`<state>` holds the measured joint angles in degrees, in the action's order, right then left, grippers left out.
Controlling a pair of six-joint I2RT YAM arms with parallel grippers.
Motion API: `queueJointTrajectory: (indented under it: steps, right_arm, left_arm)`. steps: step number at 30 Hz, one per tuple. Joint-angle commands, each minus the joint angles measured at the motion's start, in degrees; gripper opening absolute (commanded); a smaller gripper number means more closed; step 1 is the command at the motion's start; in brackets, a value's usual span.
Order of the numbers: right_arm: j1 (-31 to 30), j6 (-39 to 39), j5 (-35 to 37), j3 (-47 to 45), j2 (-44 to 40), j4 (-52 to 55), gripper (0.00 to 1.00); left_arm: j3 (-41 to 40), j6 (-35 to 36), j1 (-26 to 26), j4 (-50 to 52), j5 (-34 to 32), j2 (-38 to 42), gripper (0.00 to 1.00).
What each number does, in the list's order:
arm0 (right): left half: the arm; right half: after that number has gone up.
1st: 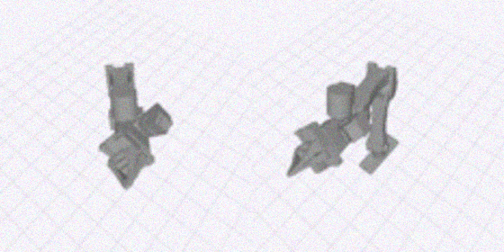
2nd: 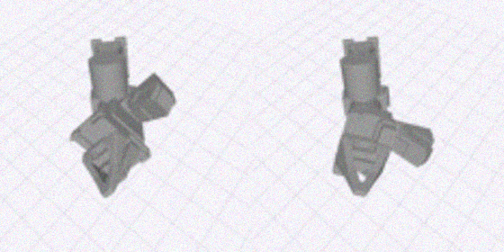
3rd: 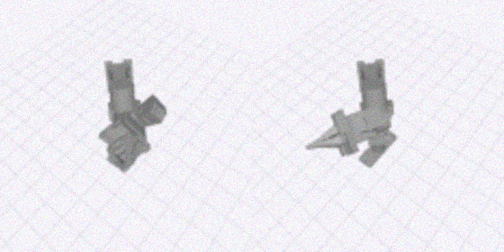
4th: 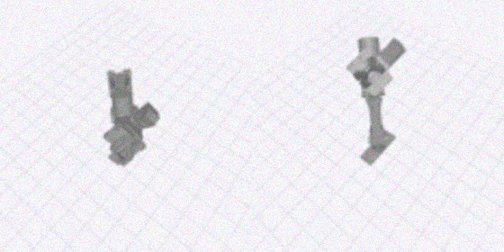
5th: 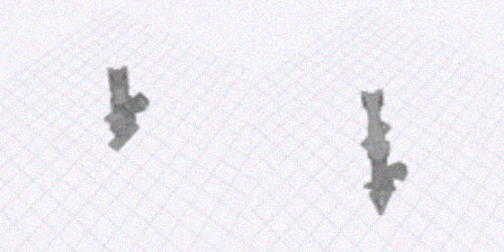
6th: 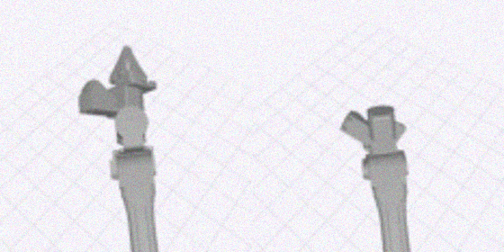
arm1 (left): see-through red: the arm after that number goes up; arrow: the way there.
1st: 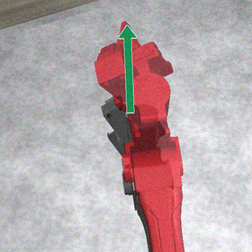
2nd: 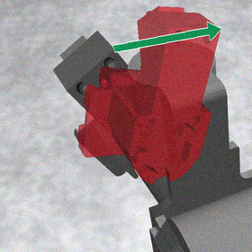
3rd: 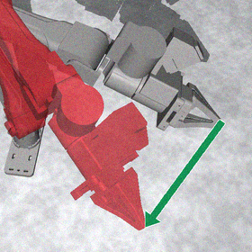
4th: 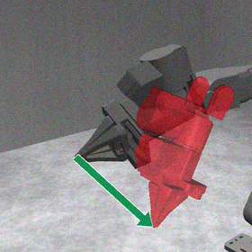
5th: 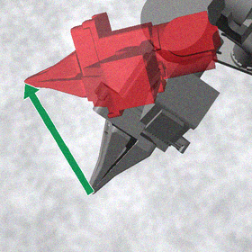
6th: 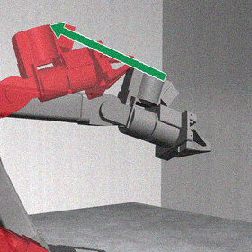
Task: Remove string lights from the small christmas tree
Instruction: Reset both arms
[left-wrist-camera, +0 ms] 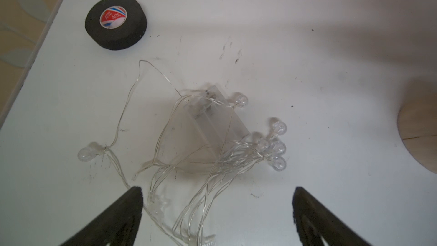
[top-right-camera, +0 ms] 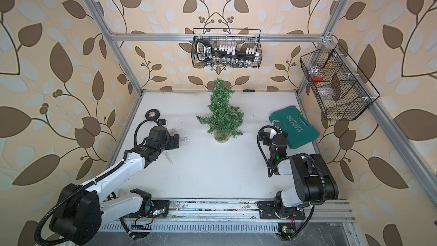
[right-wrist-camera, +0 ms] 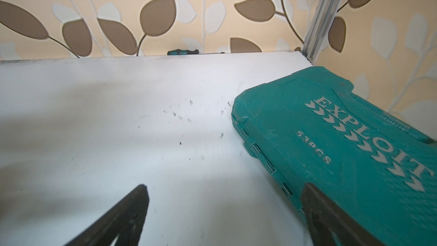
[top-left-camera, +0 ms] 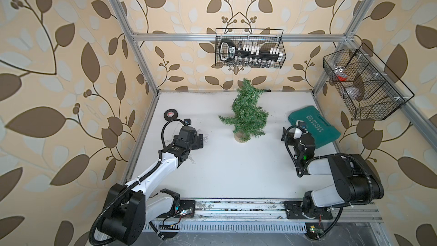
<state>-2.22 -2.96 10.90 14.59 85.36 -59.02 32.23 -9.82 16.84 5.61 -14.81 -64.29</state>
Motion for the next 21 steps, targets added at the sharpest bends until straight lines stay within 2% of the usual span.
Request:
queueJointTrajectory:
  steps: [1,8,16,21]
  right_arm:
    - [0.1,-0.4,-0.6,0.9,0.2,-0.1,1.0]
    - [0.1,-0.5,-0.6,0.9,0.2,-0.2,1.0]
    - [0.1,-0.5,-0.6,0.9,0.2,-0.2,1.0]
    - [0.1,-0.5,-0.6,0.9,0.2,-0.2,1.0]
  left_arm:
    - [-3.0,6.8,-0.4,-15.1,-3.0,-0.9,0.99]
    - [-13.0,9.7,-4.4,-38.7,-1.4,-6.7,0.99]
    - [-11.3,13.5,-7.5,-42.0,3.7,-11.3,0.99]
    - [-14.2,10.9,-11.7,-52.6,5.9,-16.4,0.99]
